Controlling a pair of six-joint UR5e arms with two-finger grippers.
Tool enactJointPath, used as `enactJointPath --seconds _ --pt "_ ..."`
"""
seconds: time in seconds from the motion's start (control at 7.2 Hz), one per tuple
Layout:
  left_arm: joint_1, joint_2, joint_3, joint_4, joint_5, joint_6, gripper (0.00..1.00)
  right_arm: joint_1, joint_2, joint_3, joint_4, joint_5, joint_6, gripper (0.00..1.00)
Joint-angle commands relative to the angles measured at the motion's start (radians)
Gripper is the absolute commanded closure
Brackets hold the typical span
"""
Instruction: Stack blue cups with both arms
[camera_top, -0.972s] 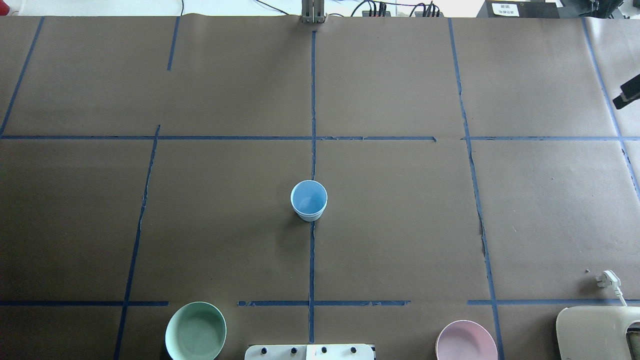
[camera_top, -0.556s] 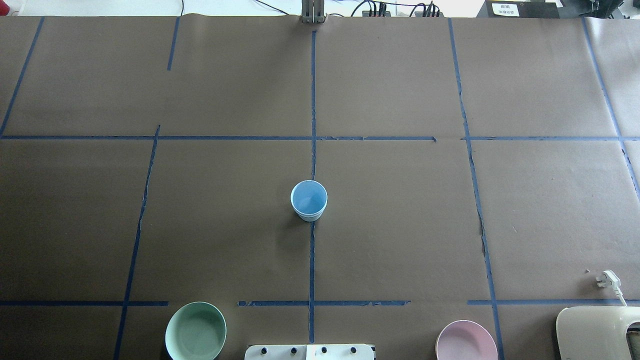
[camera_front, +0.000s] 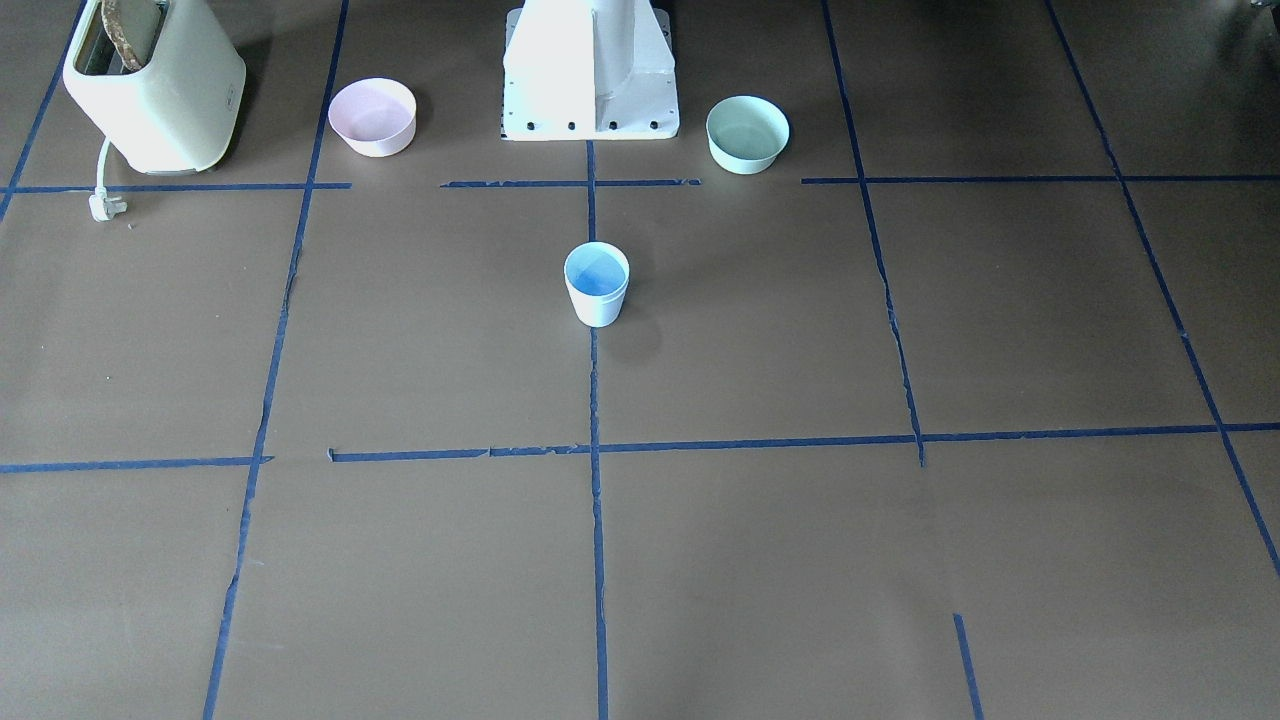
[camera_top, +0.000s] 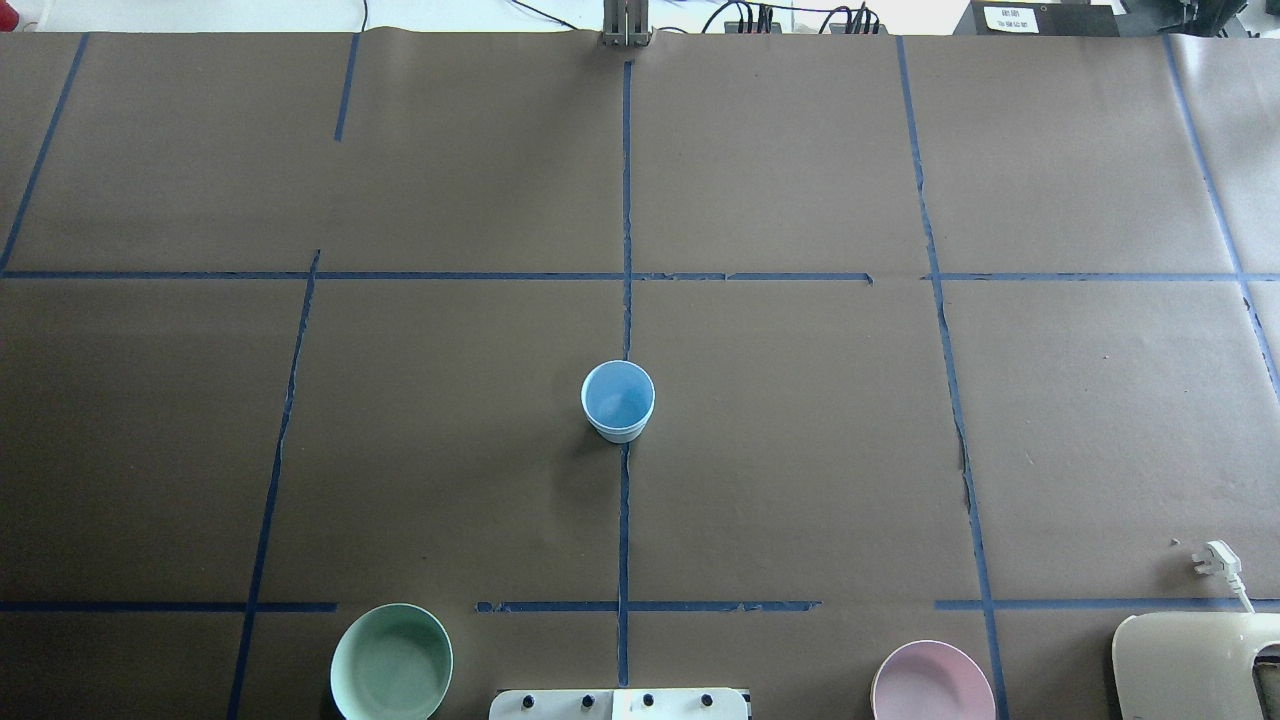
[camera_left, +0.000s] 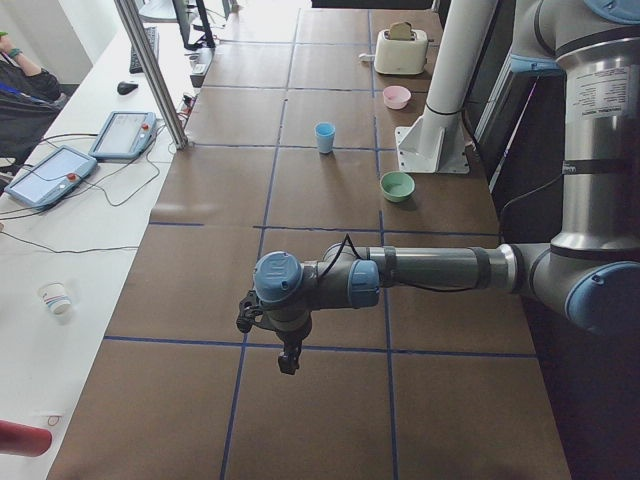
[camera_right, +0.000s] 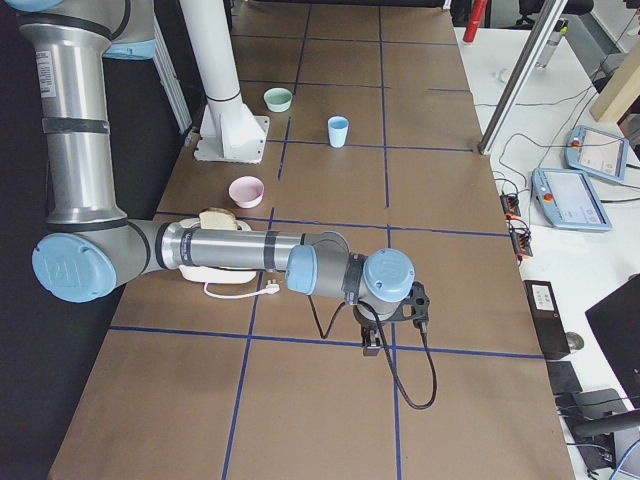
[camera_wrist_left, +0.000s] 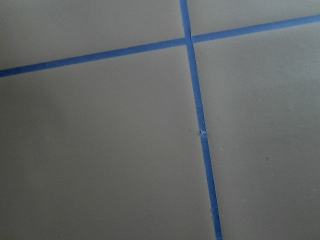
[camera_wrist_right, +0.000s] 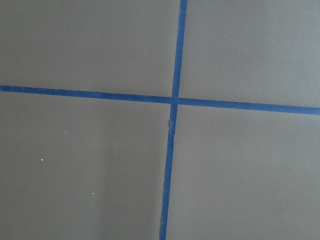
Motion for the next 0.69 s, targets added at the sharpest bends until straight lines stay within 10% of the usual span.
enactJointPath --seconds 0.0,0.56 --pt "0.0 -0.01 0.01 -0.015 0.0 -0.032 0.0 0.014 -0.056 -0.006 0.1 -0.006 -0.004 0.0" --pt "0.0 -0.01 0.005 -0.016 0.0 -0.074 0.0 0.019 -0.071 -0.006 0.122 -0.034 0.003 0.0"
